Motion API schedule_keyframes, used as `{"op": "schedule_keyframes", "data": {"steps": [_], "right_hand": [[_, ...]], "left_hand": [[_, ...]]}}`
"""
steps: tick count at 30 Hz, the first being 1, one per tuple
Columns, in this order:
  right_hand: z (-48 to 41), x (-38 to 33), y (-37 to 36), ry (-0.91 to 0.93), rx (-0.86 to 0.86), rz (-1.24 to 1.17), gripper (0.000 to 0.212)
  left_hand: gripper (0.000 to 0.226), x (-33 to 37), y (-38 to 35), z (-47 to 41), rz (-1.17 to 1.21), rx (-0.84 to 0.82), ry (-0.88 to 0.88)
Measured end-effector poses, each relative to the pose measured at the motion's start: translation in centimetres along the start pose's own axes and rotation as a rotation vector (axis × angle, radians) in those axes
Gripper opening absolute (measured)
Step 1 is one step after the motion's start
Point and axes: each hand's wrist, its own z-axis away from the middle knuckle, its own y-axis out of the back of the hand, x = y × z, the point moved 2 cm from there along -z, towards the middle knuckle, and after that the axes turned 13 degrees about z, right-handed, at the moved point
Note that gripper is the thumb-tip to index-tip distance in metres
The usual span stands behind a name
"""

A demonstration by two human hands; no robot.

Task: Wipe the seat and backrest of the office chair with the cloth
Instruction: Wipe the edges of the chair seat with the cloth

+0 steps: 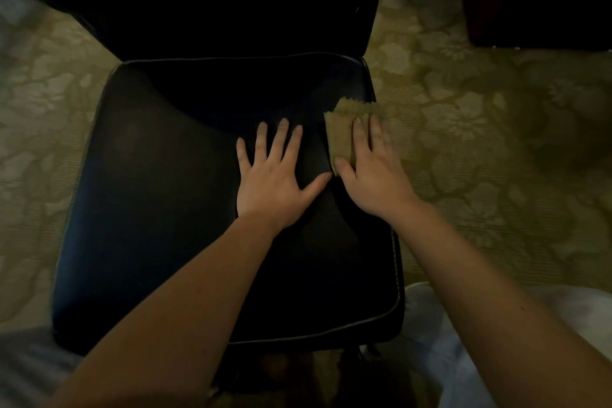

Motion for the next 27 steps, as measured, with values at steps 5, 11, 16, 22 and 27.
{"op": "schedule_keyframes", "data": {"steps": [5,11,16,22,27], "right_hand": [[-3.1,-0.2,1.3,-0.009,-0.063,-0.009,0.077],[-5.3,-0.2,2.4,-0.044,-0.084,-0.048,0.076],[-3.5,0.1,2.0,-0.027,-0.035,0.003,0.074],[-2.3,0.2,1.4,-0.02,-0.05,0.007,0.075],[-5.0,0.0,2.3,-0.028,-0.078,-0.029,0.075]], "left_hand": [[0.095,0.1,0.1,0.0,0.003,-0.017,-0.002],[0.095,0.0,0.1,-0.1,0.007,-0.026,0.007],[0.095,0.0,0.1,-0.1,0.004,-0.031,0.002],[0.094,-0.1,0.1,0.1,-0.001,-0.038,-0.006],[0.094,0.0,0.1,-0.1,0.0,-0.023,0.002]]}}
